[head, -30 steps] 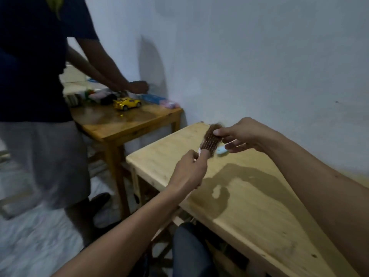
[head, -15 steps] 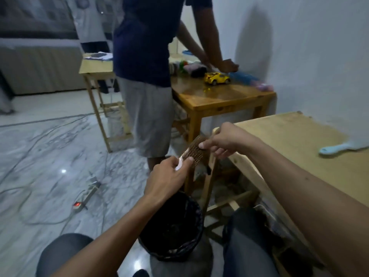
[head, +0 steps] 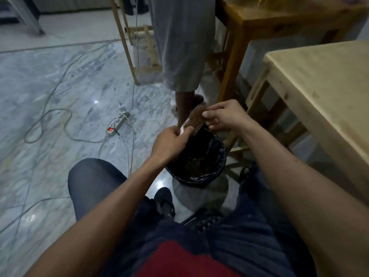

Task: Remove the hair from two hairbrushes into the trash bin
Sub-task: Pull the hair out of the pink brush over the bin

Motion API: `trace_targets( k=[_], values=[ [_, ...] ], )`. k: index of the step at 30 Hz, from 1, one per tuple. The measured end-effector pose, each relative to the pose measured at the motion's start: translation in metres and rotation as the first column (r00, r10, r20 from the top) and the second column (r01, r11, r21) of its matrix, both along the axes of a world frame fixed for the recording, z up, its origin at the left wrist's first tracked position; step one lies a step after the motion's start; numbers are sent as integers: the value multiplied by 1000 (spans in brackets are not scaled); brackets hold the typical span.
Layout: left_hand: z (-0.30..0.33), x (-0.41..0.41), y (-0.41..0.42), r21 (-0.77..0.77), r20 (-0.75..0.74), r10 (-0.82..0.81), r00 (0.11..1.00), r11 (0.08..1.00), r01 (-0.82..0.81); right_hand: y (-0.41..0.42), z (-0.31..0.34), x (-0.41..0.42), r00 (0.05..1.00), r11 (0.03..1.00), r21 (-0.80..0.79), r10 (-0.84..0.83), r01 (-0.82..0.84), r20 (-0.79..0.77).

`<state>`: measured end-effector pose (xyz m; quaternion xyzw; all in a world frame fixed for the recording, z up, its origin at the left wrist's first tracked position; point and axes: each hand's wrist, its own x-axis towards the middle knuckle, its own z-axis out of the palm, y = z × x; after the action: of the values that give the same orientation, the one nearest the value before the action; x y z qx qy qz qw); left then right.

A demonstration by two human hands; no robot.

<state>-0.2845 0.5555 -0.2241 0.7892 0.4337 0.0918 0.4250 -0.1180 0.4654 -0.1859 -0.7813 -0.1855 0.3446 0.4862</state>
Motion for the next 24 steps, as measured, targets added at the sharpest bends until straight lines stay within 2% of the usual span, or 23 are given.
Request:
trace_targets(
  k=[3,5,9,13,16,20,24],
  values=[
    [-19,1,-10,-138,15,9,1000,990,-7,-3,-27,1,993,993,14,-114,114,-24],
    [-31,4,-16,-152,14,-1,1000,988,3,-5,-42,3,991,991,-11,-133,133,-24],
    [-45,2,-11,-61,-59,29,998,998,-32,-10,-53,17,992,989,-83,-127,126,1],
    [-50,-13,10,105,-167,88,982,992,-71,-24,-59,44,978,971,-126,-207,204,-12],
    [-50,-15,11,172,-187,95,978,983,-63,-26,-68,50,965,959,-119,-262,259,-15],
    [-48,-8,-2,209,-164,77,983,977,-42,-11,-74,38,996,983,-167,-69,78,59],
    [-46,-3,-9,265,-177,33,984,964,15,-6,-73,27,987,983,-83,163,-164,-18]
  ],
)
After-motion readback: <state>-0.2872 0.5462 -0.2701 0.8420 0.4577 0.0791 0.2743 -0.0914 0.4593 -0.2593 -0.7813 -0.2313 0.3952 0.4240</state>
